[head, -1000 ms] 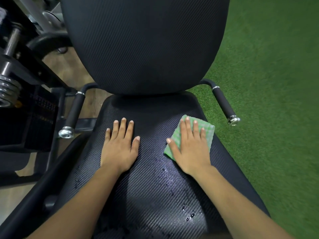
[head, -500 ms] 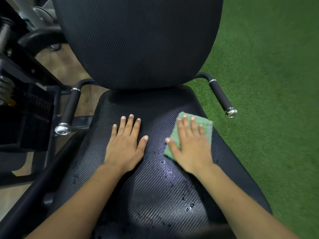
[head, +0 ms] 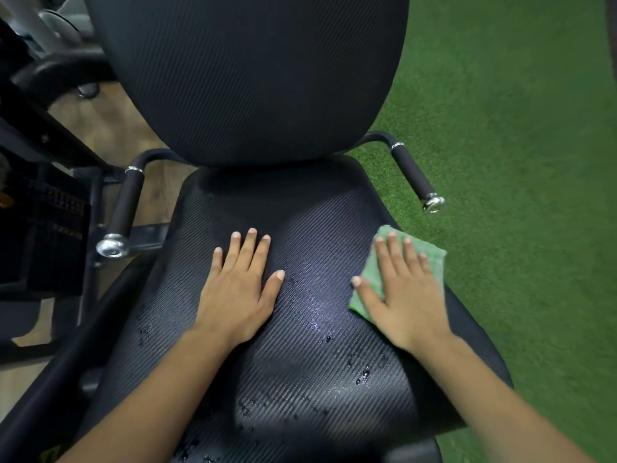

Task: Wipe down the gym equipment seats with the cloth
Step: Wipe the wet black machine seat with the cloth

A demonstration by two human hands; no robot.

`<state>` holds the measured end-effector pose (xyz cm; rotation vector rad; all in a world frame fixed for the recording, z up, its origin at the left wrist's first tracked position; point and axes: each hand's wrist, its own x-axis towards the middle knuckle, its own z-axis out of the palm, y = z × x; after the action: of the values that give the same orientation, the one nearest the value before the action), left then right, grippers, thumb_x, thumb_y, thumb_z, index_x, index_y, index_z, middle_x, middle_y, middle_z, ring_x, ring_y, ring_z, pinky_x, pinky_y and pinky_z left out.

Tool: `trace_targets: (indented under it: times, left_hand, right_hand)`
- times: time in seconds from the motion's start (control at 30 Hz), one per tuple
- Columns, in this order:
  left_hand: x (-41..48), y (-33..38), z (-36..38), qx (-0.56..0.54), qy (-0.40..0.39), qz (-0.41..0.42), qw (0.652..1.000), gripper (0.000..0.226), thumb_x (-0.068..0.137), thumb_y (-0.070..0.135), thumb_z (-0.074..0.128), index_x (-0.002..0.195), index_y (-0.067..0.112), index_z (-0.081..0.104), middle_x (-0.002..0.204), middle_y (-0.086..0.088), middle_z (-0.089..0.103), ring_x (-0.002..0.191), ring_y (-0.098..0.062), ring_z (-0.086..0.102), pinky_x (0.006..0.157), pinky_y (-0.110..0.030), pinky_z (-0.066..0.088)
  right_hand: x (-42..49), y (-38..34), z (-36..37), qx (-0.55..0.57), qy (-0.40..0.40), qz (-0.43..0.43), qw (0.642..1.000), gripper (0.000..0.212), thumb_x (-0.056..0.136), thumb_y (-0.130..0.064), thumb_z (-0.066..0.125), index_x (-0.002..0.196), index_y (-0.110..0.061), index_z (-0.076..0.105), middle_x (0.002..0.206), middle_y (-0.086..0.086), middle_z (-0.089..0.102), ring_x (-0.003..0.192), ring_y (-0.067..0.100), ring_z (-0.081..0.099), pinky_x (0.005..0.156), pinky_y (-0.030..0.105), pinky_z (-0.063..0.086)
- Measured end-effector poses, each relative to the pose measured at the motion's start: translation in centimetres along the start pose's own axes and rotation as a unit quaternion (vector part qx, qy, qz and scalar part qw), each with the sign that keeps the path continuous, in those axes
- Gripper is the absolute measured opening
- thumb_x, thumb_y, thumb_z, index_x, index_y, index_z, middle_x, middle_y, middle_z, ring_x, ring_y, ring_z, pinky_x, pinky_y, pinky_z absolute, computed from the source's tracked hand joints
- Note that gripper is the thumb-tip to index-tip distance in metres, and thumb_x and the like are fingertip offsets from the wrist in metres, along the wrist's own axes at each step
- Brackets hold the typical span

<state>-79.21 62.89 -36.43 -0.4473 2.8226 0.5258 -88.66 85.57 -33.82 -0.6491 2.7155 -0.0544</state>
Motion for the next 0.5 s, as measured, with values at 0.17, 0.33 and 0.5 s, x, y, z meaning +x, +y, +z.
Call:
trace_targets:
  times: [0.17,0.33,0.5]
  left_hand:
    - [0.0,0.2,-0.1,-0.007,0.004,0.005,1.0,0.082,0.083,0.062,0.0,0.153,0.02,0.01,0.161,-0.002,0.002,0.147,-0.02,-0.006,0.118,-0.042,-0.002]
    - [-0.6,0.3,-0.2,-0.004,0.0,0.014,1.0,0.081,0.083,0.063,-0.002,0.152,0.022,0.006,0.16,0.001,-0.003,0.146,-0.017,-0.011,0.117,-0.037,-0.007]
    - [-0.8,0.5,0.0,-0.003,0.001,0.007,1.0,0.082,0.082,0.062,-0.003,0.153,0.022,0.006,0.161,0.001,-0.001,0.147,-0.018,-0.01,0.118,-0.038,-0.005]
  right_hand:
    - [-1.4,-3.6,0.8,0.036,-0.004,-0.118,0.992,0.083,0.087,-0.066,0.01,0.154,-0.017,0.01,0.16,0.001,0.0,0.146,0.018,-0.011,0.116,0.035,-0.012]
    - [-1.0,1.1,0.0,-0.001,0.009,-0.059,0.998,0.085,0.085,-0.07,0.004,0.154,-0.021,0.003,0.16,0.0,-0.003,0.147,0.017,-0.01,0.116,0.034,-0.012]
    - [-0.4,-0.4,0.0,0.001,-0.004,-0.047,0.999,0.087,0.083,-0.068,-0.001,0.154,-0.017,0.001,0.161,0.004,-0.003,0.148,0.023,-0.008,0.12,0.04,-0.005]
